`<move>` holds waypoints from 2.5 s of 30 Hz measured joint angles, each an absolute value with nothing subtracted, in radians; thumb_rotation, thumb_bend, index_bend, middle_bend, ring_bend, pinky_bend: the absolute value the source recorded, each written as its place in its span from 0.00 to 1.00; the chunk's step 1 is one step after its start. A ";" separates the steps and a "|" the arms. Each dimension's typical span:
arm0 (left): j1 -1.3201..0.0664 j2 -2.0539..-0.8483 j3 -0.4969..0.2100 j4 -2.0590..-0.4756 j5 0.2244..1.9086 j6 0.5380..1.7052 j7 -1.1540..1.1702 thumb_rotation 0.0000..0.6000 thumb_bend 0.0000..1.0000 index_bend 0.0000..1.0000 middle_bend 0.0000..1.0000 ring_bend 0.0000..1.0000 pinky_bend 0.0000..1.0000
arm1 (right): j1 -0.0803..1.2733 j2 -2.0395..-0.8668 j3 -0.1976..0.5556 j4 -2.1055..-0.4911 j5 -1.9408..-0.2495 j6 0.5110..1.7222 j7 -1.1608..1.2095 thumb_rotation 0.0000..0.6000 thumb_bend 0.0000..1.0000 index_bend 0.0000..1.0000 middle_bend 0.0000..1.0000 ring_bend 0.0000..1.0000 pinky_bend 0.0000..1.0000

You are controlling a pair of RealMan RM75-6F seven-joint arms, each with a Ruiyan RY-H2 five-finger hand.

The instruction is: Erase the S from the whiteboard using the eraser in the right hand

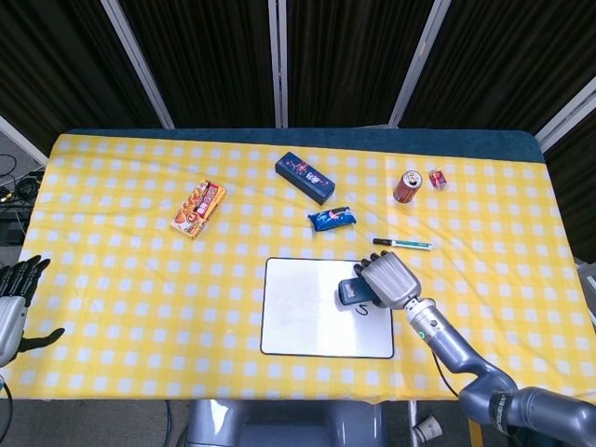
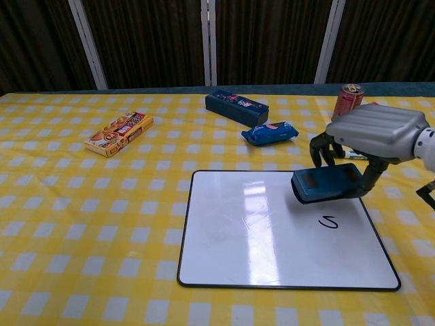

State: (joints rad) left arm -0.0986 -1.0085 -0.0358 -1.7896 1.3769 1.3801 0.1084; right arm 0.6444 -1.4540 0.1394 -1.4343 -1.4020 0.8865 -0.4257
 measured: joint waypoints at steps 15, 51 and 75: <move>-0.106 -1.013 -0.026 -1.780 1.396 1.373 0.117 1.00 0.00 0.00 0.00 0.00 0.00 | 0.663 -1.505 0.080 -1.420 -1.288 0.832 -0.523 1.00 0.63 0.52 0.58 0.49 0.53; -0.118 -1.009 -0.017 -1.763 1.416 1.361 0.084 1.00 0.00 0.00 0.00 0.00 0.00 | 0.703 -1.487 0.083 -1.424 -1.235 0.865 -0.618 1.00 0.72 0.55 0.60 0.54 0.53; -0.116 -1.005 -0.016 -1.765 1.423 1.371 0.074 1.00 0.00 0.00 0.00 0.00 0.00 | 0.720 -1.444 -0.011 -1.544 -1.233 0.799 -0.592 1.00 0.74 0.55 0.60 0.54 0.53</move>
